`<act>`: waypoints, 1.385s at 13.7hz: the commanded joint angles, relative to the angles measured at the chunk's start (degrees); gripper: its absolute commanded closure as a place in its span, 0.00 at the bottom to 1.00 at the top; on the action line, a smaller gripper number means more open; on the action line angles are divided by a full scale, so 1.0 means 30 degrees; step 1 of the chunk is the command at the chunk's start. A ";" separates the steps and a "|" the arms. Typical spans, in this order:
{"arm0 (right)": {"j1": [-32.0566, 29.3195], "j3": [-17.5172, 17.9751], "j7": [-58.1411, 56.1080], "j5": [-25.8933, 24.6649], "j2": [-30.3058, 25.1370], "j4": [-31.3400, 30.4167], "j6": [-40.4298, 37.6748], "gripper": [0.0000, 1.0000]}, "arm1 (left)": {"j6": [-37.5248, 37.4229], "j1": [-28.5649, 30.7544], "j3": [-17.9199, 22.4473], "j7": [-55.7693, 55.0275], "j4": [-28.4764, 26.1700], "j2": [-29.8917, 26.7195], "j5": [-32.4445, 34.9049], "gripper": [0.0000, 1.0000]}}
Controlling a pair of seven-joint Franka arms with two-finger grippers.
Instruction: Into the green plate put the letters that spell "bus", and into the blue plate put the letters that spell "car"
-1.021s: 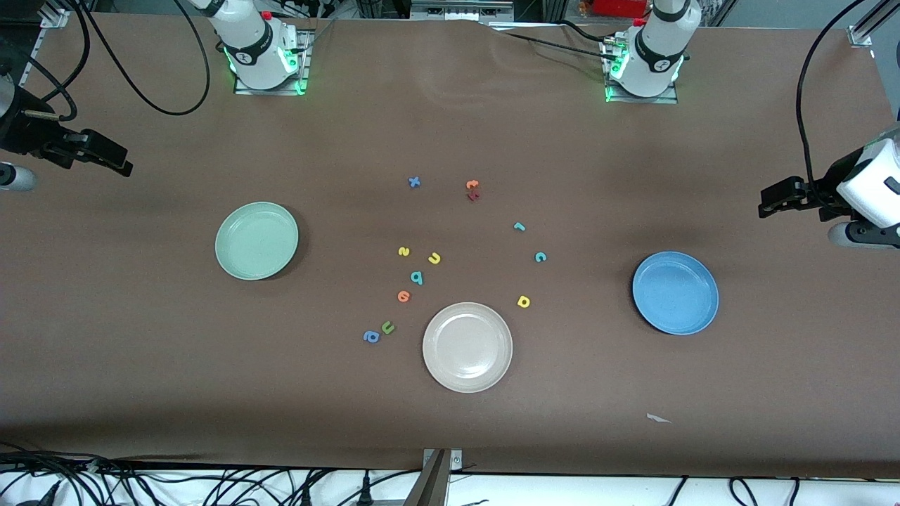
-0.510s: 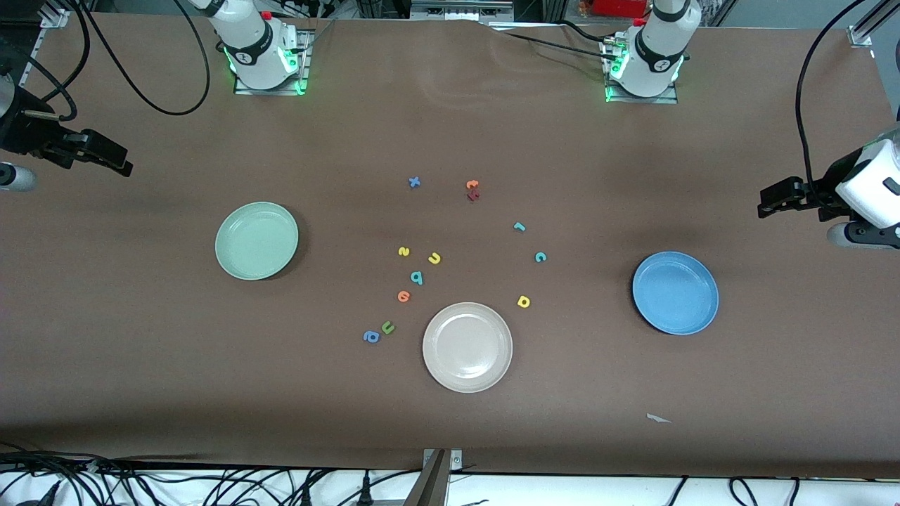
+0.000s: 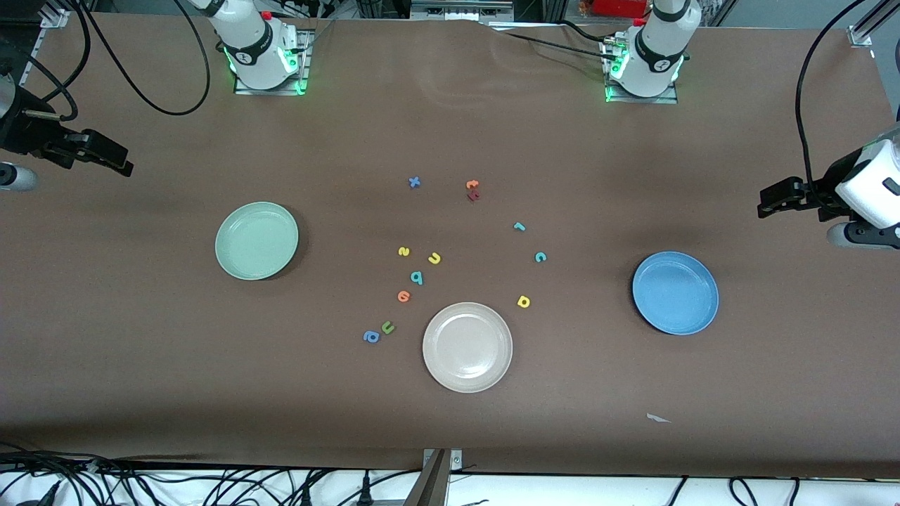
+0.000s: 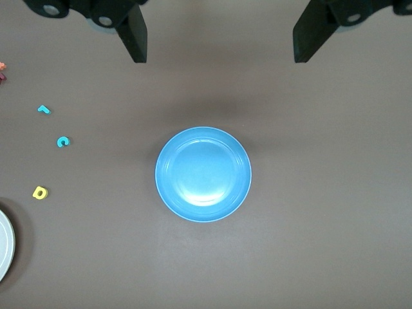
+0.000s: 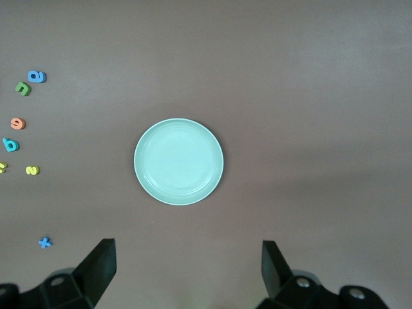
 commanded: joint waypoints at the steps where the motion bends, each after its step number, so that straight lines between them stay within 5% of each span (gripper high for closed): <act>1: 0.0512 0.0070 -0.0146 -0.0206 0.0375 0.0105 -0.0209 0.00 | 0.0031 -0.0082 -0.0095 0.0097 0.0046 0.0069 -0.0232 0.00; 6: 0.3408 0.0070 0.0118 -0.0118 0.2305 0.0075 -0.0272 0.00 | 0.0292 -0.0493 -0.2198 -0.2681 -0.0012 0.1588 -0.0291 0.00; 11: 0.7014 0.0069 0.5612 -0.0030 0.6288 0.0075 0.4674 0.00 | 0.5031 -0.1311 -0.5627 -0.8068 -0.0481 0.5189 -0.0204 0.00; 15: 0.8625 0.0070 0.9370 0.2485 0.8692 0.0075 0.8250 0.00 | 0.9248 -0.3596 -0.5749 -1.1854 -0.1792 0.7129 0.0002 0.00; 18: 1.0443 0.0040 1.2706 0.2199 1.0421 0.0075 1.0740 0.01 | 1.2385 -0.4270 -0.5720 -1.3494 -0.4485 0.7130 0.0031 0.00; 19: 1.0795 0.0040 1.2918 0.2226 1.1006 0.0075 1.1647 0.08 | 1.3293 -0.4505 -0.5691 -1.3674 -0.5394 0.7101 0.0060 0.00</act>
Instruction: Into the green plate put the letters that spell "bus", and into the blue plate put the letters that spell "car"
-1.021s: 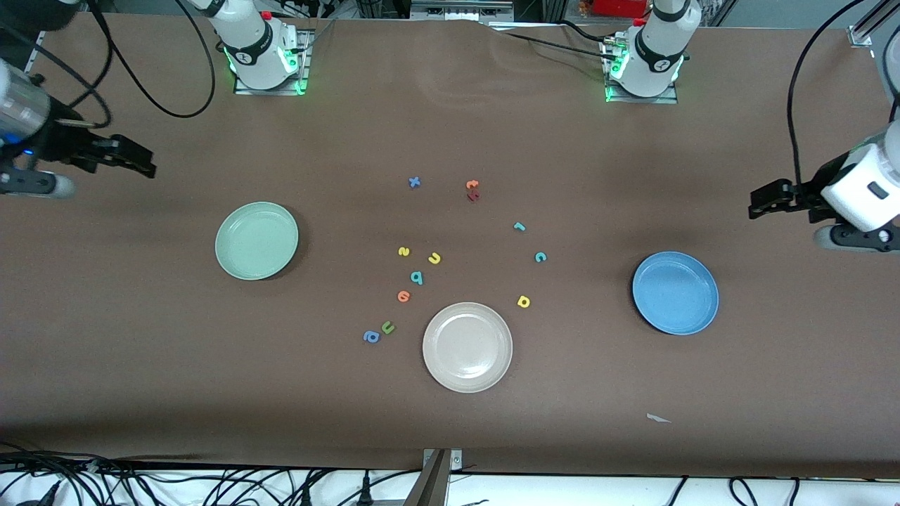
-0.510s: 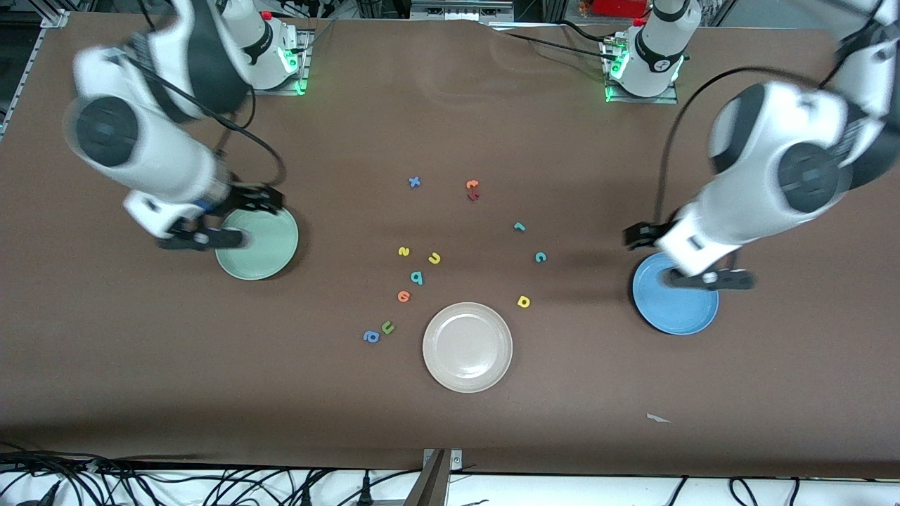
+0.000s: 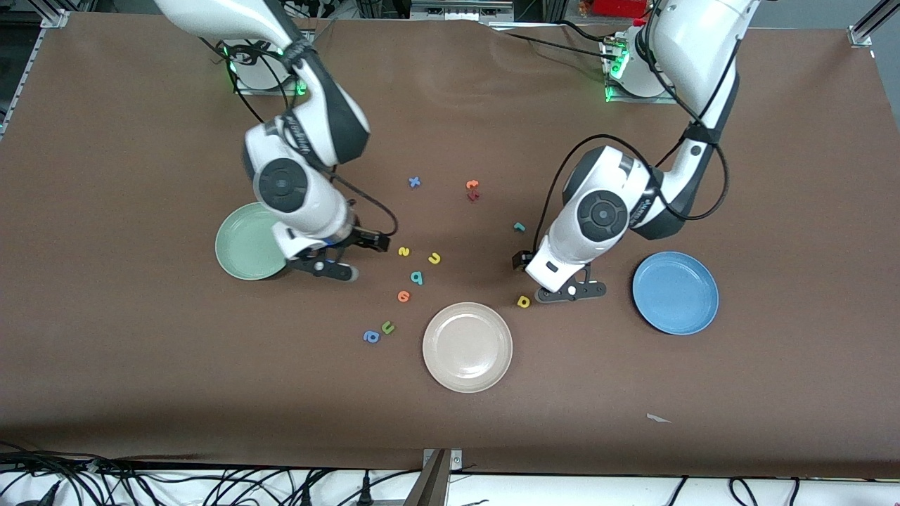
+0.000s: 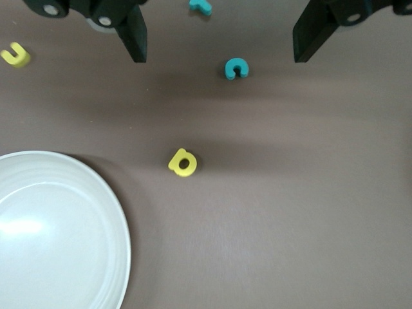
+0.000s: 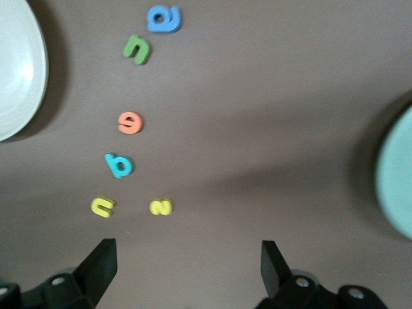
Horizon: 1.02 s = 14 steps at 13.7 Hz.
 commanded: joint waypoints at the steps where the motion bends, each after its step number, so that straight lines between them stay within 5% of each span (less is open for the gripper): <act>1: 0.1058 -0.0206 0.1195 0.0020 0.1627 0.0350 0.1956 0.13 | 0.2982 -0.0289 0.0118 -0.0743 -0.2958 -0.0640 0.0481 0.00; 3: 0.1322 -0.0206 0.1167 -0.0010 0.2798 0.0350 0.3333 0.28 | 0.5215 -0.0377 0.0118 -0.0948 -0.4572 -0.0640 0.0690 0.00; 7: 0.1968 -0.0235 0.1108 -0.1235 0.3886 0.0350 0.4189 0.32 | 0.7242 -0.0553 0.0118 -0.1386 -0.5954 -0.0406 0.1538 0.00; 14: 0.2318 -0.0235 0.1049 -0.1562 0.4531 0.0174 0.4189 0.46 | 0.7186 -0.0582 0.0147 -0.2764 -0.5898 -0.0054 0.3063 0.32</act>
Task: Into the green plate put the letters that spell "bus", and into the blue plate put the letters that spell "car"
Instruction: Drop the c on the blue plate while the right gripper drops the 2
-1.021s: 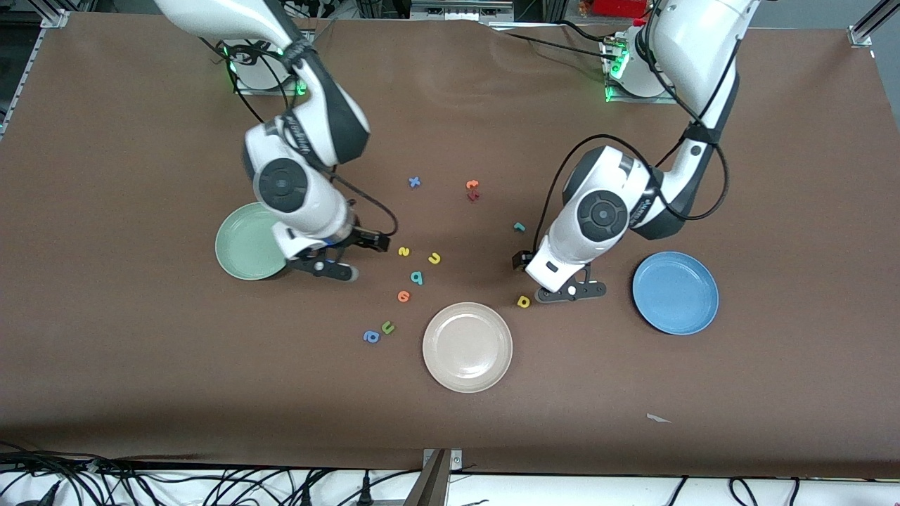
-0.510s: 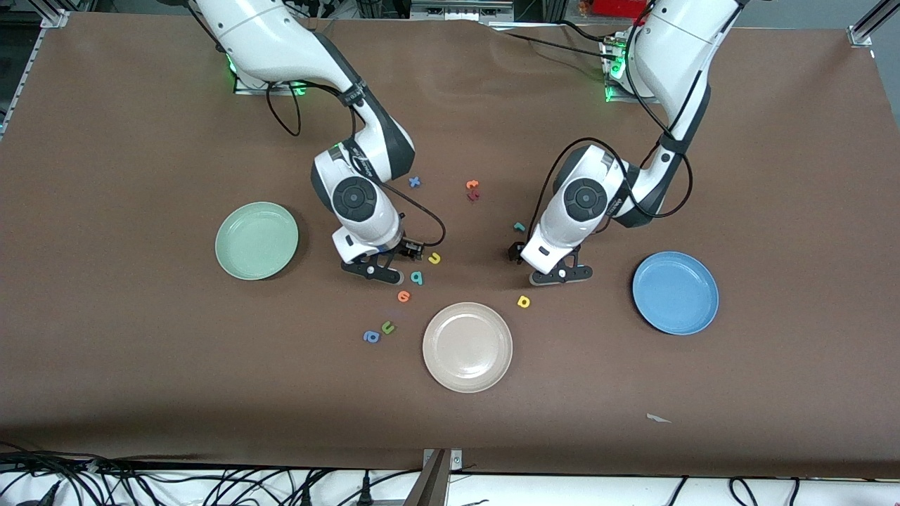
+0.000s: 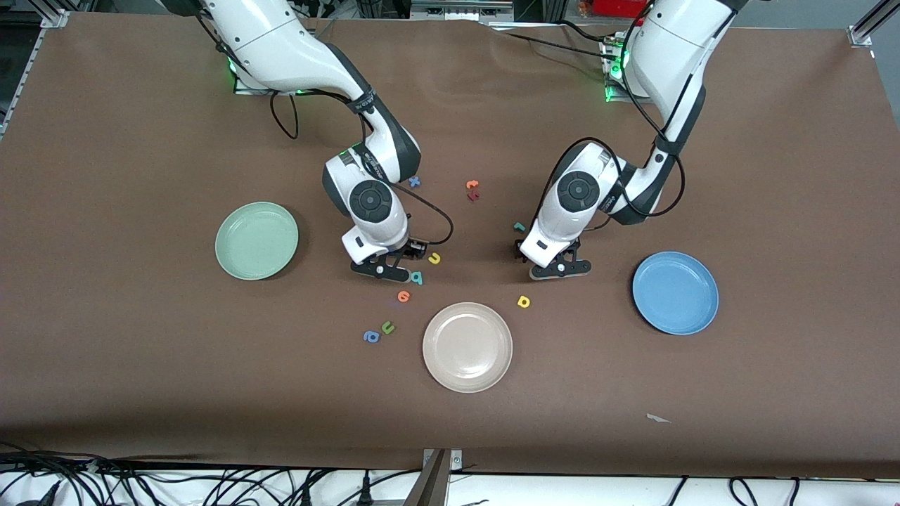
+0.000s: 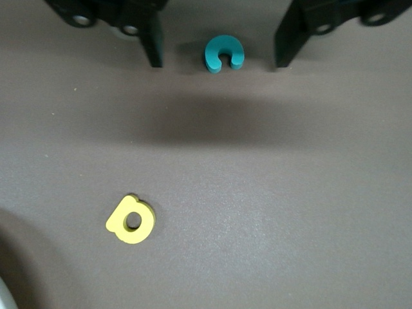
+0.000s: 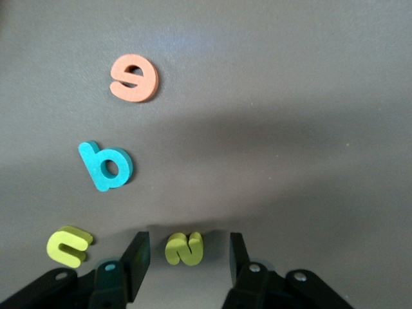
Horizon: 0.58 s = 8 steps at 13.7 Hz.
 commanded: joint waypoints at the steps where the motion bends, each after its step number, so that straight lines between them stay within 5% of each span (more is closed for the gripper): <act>1: 0.0464 -0.0175 0.0044 -0.0336 0.0374 0.0153 0.0097 0.47 | 0.0223 -0.0160 0.0145 -0.0741 -0.0175 -0.0015 0.0696 0.36; 6: 0.0435 -0.0233 -0.0596 -0.0365 0.0199 0.0183 -0.0049 0.95 | 0.0193 -0.0130 0.0145 -0.0829 -0.0204 0.0219 0.0725 0.56; 8: 0.0348 -0.0466 -0.0981 -0.0336 -0.0384 0.0241 -0.0543 0.95 | 0.0194 -0.0131 0.0145 -0.0859 -0.0204 0.0279 0.0725 0.64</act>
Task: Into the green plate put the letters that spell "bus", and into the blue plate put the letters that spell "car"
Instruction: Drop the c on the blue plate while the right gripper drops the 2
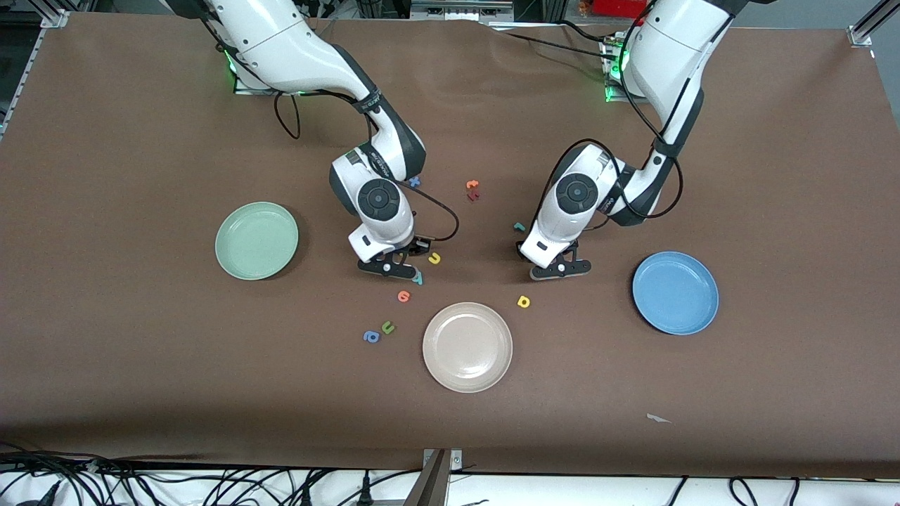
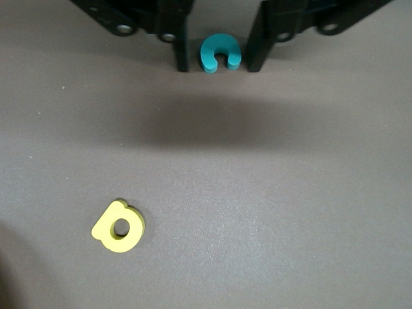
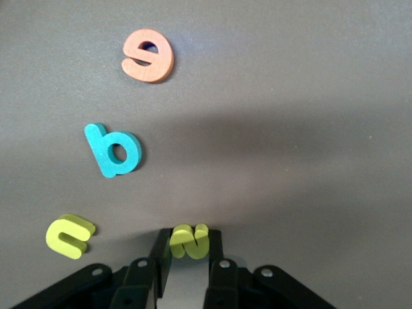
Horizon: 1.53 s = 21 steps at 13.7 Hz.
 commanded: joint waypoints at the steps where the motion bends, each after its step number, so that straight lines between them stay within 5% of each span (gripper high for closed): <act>1: 0.0048 -0.0755 -0.0513 -0.0277 -0.1009 0.0161 -0.1379 0.95 | 0.0165 -0.0130 0.0126 -0.0623 -0.0162 0.0050 0.0722 0.68; 4: 0.0019 -0.3358 -0.4423 -0.0248 -0.3032 0.0075 -0.6178 0.95 | 0.0194 -0.0130 0.0155 -0.0593 -0.0162 0.0079 0.0722 0.75; 7: -0.0069 -0.6141 -1.0074 -0.0015 -0.3561 -0.0450 -0.8355 0.95 | 0.0078 -0.0130 0.0155 -0.0419 -0.0075 0.0050 0.0751 0.80; 10: -0.0098 -0.7699 -1.2785 0.0074 -0.4352 -0.3460 -0.7225 0.95 | -0.3421 0.0219 0.0272 0.0808 0.2054 -0.0155 0.0751 0.82; 14: -0.0244 -0.8142 -1.3872 0.0162 -0.4618 -0.7681 -0.2367 0.94 | -0.8878 0.2265 0.0272 0.5223 0.5253 -0.0419 0.0751 0.82; 15: -0.0245 -0.8142 -1.3902 0.0162 -0.4618 -0.8067 -0.1832 0.90 | -0.9439 0.3055 0.0301 0.6832 0.5548 -0.0419 0.0751 0.82; 16: -0.0245 -0.8142 -1.3874 0.0162 -0.4647 -0.8042 -0.1914 0.63 | -0.9618 0.3875 0.0331 0.8385 0.5667 -0.0419 0.0751 0.82; 18: -0.0245 -0.8113 -1.3844 0.0162 -0.5113 -0.7780 -0.2263 0.31 | -0.9620 0.5196 0.0389 1.0676 0.5727 -0.0419 0.1593 0.83; 21: -0.0187 -0.7937 -1.3611 0.1849 -0.5584 -0.5153 -0.5708 0.27 | -0.9386 0.6518 0.0360 1.2000 0.6108 0.0544 0.4434 0.82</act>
